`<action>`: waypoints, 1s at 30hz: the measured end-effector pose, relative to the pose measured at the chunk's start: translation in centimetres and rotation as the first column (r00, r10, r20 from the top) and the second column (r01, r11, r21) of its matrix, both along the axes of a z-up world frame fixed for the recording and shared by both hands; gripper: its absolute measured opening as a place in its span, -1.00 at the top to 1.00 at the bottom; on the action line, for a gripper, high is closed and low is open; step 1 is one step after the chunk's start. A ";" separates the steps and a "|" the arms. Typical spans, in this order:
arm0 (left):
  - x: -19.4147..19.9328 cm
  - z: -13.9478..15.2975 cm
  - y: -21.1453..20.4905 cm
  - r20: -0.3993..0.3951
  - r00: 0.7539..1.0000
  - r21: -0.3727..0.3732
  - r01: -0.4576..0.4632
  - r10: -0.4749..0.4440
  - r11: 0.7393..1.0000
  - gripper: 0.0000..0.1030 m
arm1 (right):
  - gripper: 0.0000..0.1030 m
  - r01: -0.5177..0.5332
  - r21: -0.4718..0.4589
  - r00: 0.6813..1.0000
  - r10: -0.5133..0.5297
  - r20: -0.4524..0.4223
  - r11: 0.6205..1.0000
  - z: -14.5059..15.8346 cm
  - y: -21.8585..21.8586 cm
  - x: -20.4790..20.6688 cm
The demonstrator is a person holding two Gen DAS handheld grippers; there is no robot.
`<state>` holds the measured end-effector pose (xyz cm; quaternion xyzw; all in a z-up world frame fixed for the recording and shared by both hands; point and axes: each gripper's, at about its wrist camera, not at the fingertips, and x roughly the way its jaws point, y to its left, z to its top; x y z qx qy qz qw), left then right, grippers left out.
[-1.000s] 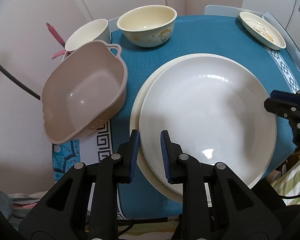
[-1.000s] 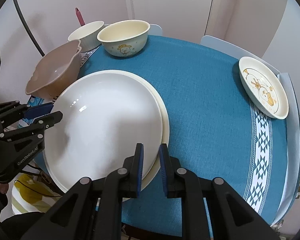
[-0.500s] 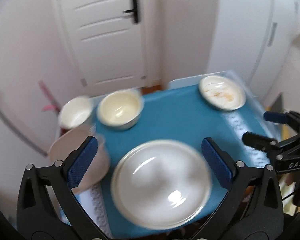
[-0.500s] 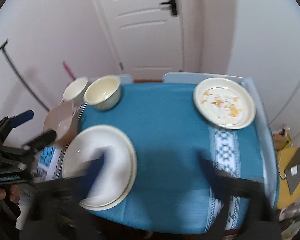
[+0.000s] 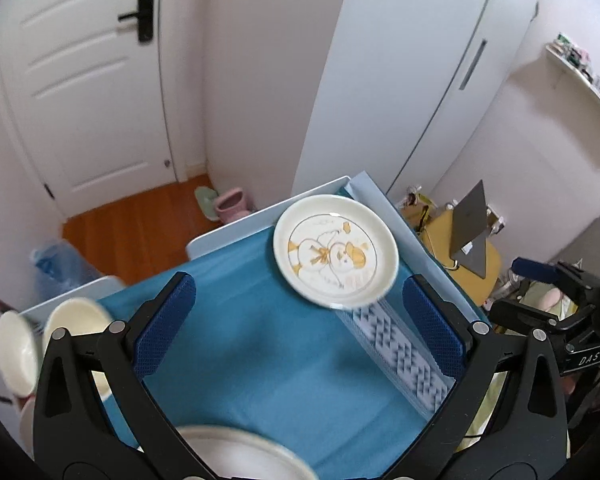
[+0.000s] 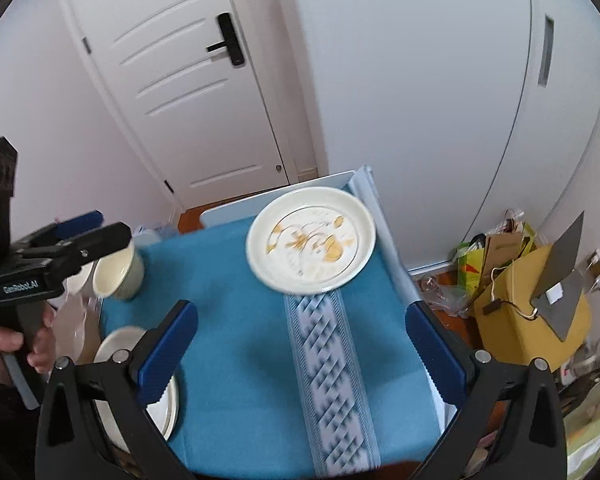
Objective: Organize plates and bowls
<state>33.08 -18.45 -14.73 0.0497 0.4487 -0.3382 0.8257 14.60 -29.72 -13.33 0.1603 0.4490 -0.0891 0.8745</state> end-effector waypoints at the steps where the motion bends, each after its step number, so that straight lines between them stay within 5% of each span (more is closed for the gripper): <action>1: 0.9 -0.7 -0.7 -0.023 1.000 0.007 0.004 -0.004 1.000 -0.99 | -1.00 0.006 0.024 1.000 -0.006 -0.011 1.000 -0.6 -1.0 0.7; 7: 6.4 -6.9 -4.6 -0.156 0.988 0.084 0.001 0.013 0.996 -0.83 | -0.91 0.042 0.190 0.996 -0.027 -0.079 0.981 -5.9 -6.3 4.9; 9: 8.0 -8.9 -5.9 -0.204 0.979 0.099 -0.004 0.024 0.995 -0.60 | -0.48 0.052 0.253 0.995 -0.028 -0.099 0.966 -8.0 -7.5 6.1; 11: 9.1 -10.9 -6.9 -0.234 0.971 0.128 -0.011 0.040 0.992 -0.44 | -0.24 0.060 0.304 0.991 -0.020 -0.132 0.951 -10.2 -8.3 7.3; 17: 10.4 -14.5 -8.8 -0.285 0.958 0.172 0.010 0.040 0.985 -0.01 | 0.10 0.096 0.361 0.983 -0.032 -0.180 0.928 -14.0 -9.3 9.0; 21: 11.1 -15.5 -9.3 -0.289 0.957 0.187 0.021 0.034 0.982 0.06 | 0.35 0.130 0.365 0.981 -0.067 -0.180 0.922 -14.7 -9.7 9.5; 26: 12.1 -16.4 -9.9 -0.305 0.952 0.189 0.029 0.031 0.982 0.56 | 0.40 0.138 0.299 0.977 -0.081 -0.196 0.944 -14.7 -8.9 10.2; 30: 12.3 -16.5 -10.2 -0.295 0.955 0.190 0.035 0.023 0.981 0.66 | 0.59 0.166 0.250 0.969 -0.111 -0.220 0.954 -14.8 -8.3 10.4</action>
